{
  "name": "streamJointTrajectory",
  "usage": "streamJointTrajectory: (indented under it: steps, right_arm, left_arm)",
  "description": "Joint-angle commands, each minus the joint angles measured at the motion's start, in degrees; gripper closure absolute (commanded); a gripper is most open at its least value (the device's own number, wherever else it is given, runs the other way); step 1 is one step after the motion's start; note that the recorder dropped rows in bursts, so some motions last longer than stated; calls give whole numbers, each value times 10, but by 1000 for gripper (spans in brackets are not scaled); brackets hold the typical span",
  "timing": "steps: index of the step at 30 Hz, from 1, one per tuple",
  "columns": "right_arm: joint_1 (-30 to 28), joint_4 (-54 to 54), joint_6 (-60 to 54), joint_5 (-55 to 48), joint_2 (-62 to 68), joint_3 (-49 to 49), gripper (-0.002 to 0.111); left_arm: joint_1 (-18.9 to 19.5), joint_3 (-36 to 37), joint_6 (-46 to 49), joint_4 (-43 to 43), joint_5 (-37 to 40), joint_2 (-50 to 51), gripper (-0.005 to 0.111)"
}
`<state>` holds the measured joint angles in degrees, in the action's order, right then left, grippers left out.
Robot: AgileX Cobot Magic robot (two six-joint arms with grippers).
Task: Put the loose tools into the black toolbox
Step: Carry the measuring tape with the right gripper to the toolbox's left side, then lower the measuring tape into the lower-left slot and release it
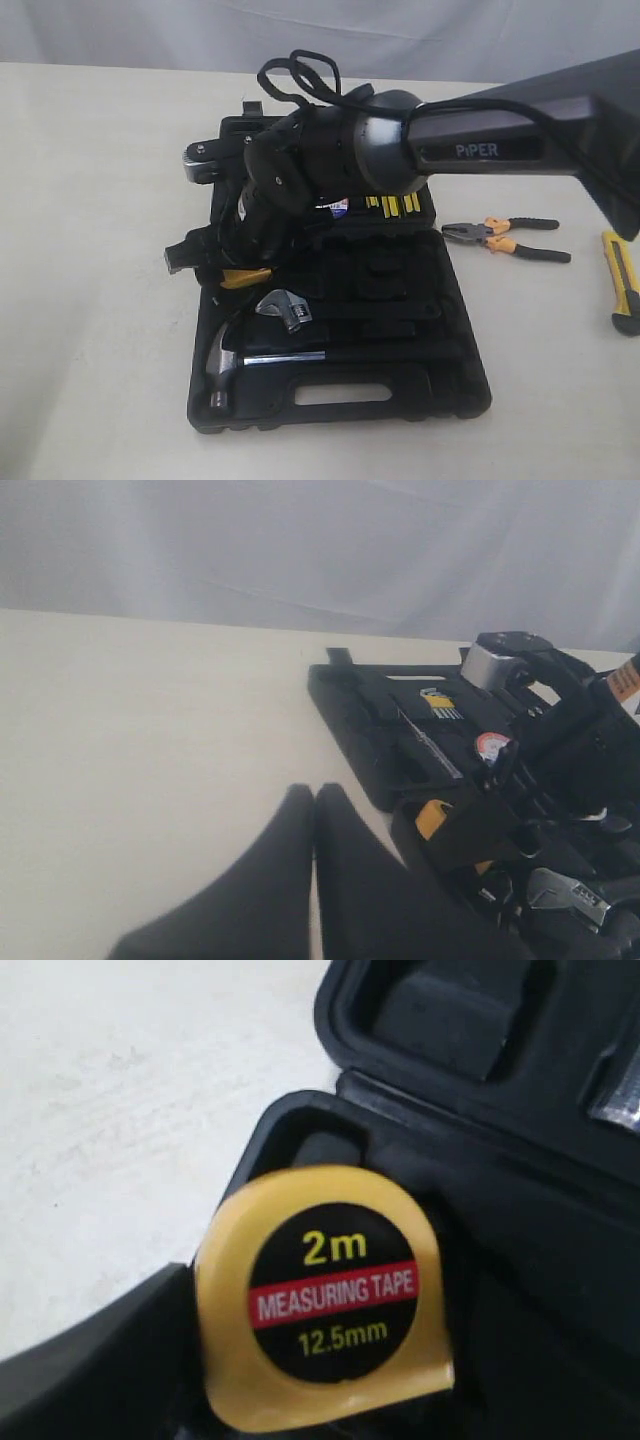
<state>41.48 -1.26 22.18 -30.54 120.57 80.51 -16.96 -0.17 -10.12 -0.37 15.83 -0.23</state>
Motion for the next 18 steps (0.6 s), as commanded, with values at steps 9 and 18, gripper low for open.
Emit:
streamJointTrajectory:
  steps: [9, 18]
  right_arm:
    - [-7, -37, -4, -110, -16, 75, 35]
    - [-7, -43, -13, -107, -35, 83, 60]
  left_arm:
    - [-3, 2, 1, 4, -2, 2, 107]
    - [-3, 2, 1, 4, -2, 2, 107]
